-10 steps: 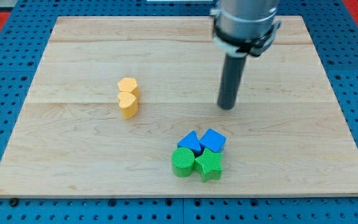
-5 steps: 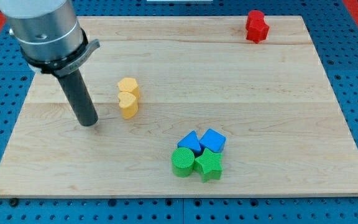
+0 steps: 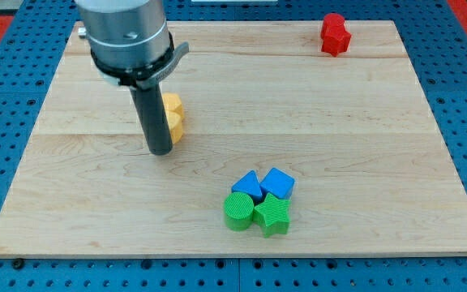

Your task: Move your arm to separate the yellow heart and yellow hexagon

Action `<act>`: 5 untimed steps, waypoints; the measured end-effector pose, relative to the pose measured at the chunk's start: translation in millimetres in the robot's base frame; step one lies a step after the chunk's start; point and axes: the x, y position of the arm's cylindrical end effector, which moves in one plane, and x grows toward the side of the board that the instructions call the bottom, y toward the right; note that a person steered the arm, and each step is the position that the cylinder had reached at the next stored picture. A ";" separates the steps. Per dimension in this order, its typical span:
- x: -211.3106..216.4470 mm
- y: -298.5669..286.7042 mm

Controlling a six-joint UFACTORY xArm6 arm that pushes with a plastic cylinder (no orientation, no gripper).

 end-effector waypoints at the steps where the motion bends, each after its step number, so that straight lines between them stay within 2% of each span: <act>1: -34.1 -0.5; 5: -143.0 1.5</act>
